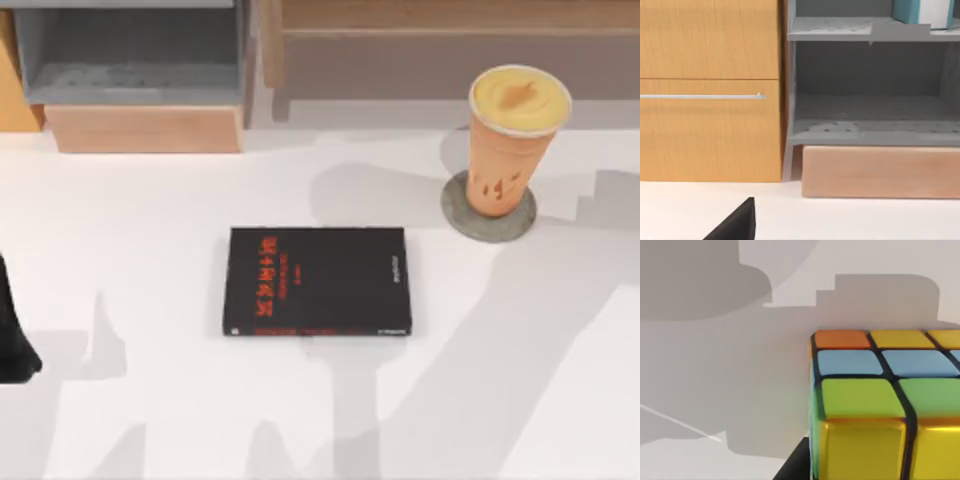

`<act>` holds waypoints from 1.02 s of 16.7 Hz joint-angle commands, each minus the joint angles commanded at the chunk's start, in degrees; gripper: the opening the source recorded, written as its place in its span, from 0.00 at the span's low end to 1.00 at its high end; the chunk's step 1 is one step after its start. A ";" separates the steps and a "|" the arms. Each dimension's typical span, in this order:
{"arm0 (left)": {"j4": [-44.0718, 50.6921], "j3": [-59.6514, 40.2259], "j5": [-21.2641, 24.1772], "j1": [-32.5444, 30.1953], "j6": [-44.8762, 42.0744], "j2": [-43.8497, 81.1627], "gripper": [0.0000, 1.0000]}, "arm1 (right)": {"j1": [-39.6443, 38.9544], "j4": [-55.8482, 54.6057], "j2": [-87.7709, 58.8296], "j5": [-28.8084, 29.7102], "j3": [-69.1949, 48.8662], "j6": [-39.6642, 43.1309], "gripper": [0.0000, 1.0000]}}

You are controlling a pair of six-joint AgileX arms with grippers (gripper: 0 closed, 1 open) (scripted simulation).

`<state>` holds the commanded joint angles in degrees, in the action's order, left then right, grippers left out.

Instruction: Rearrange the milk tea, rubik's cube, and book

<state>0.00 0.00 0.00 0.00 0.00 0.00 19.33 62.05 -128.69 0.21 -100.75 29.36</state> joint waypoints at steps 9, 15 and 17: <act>0.00 0.00 0.00 0.00 0.00 0.00 1.00 | -0.06 0.24 0.14 0.01 -0.29 -0.06 0.00; 0.00 0.00 0.00 0.00 0.00 0.00 1.00 | -0.03 6.02 1.47 0.00 -4.67 -0.01 0.00; 0.00 0.00 0.00 0.00 0.00 0.00 1.00 | -0.03 6.02 1.47 0.00 -4.67 -0.01 0.00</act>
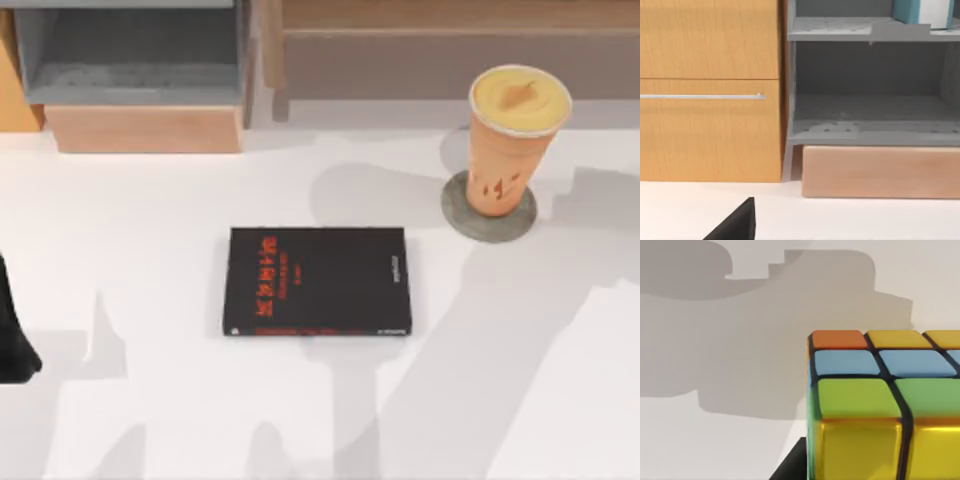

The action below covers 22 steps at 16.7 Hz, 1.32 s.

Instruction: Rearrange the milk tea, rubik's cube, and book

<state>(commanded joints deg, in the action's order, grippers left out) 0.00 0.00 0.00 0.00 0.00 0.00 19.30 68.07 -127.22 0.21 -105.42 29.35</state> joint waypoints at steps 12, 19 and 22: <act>0.00 0.00 0.00 0.00 0.00 0.00 1.00 | 2.91 -32.86 21.04 -13.01 12.82 -8.20 0.00; 0.00 0.00 0.00 0.00 0.00 0.00 1.00 | 5.08 -63.76 35.52 -20.03 20.03 -22.68 0.00; 0.00 0.00 0.00 0.00 0.00 0.00 1.00 | 3.98 -71.60 36.38 -20.88 20.57 -27.90 0.00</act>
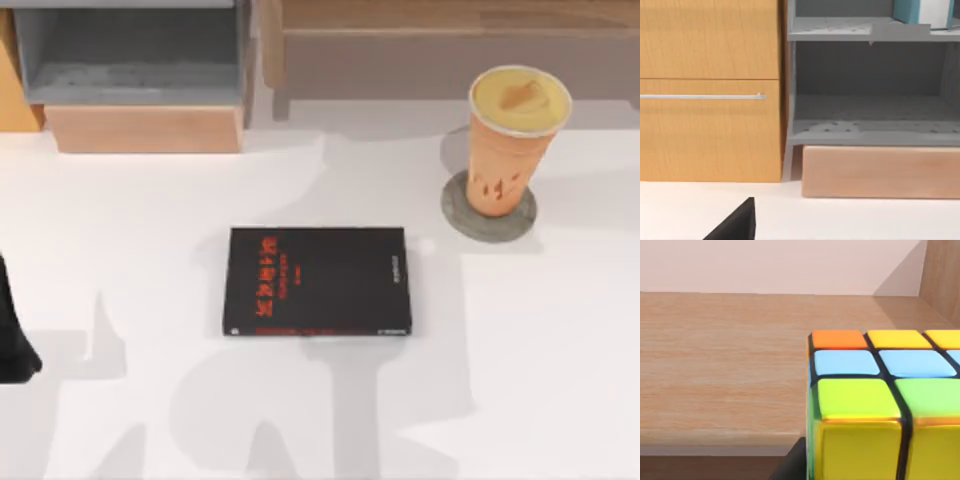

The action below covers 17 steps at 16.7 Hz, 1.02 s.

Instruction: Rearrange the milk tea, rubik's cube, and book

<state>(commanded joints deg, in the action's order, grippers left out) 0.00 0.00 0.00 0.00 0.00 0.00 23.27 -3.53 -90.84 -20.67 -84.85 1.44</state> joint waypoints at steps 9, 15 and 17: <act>0.00 0.00 0.00 0.00 0.00 0.00 1.00 | -0.66 -4.04 -0.38 -0.46 -0.92 -2.35 0.00; 0.00 0.00 0.00 0.00 0.00 0.00 1.00 | -2.69 -8.81 -8.05 -2.37 -16.92 -1.17 0.00; 0.00 0.00 0.00 0.00 0.00 0.00 1.00 | -4.06 -6.23 -13.16 -0.77 -22.17 -1.44 0.00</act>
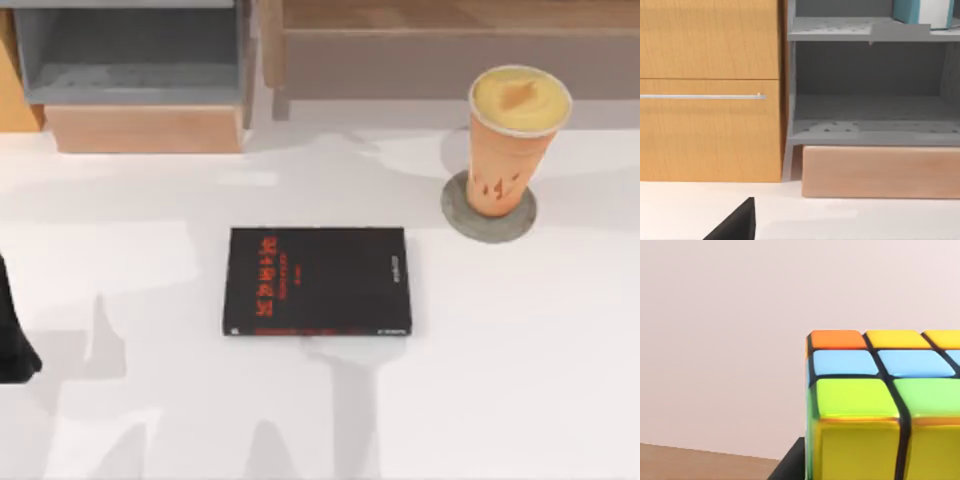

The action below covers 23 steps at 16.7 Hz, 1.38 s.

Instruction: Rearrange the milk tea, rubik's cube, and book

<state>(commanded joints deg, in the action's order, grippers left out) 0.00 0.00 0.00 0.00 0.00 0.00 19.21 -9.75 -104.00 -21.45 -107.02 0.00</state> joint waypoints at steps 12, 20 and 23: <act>0.00 0.00 0.00 0.00 0.00 0.00 1.00 | -1.42 7.86 -9.17 5.57 -4.58 -0.93 0.23; 0.00 0.00 0.00 0.00 0.00 0.00 1.00 | -1.42 7.86 -9.17 5.57 -4.58 -0.93 0.83; 0.00 0.00 0.00 0.00 0.00 0.00 1.00 | -1.42 7.86 -9.17 5.57 -4.58 -0.93 1.00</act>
<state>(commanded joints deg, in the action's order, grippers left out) 0.00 0.00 0.00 0.00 0.00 0.00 17.79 -1.90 -113.16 -15.87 -111.60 -0.93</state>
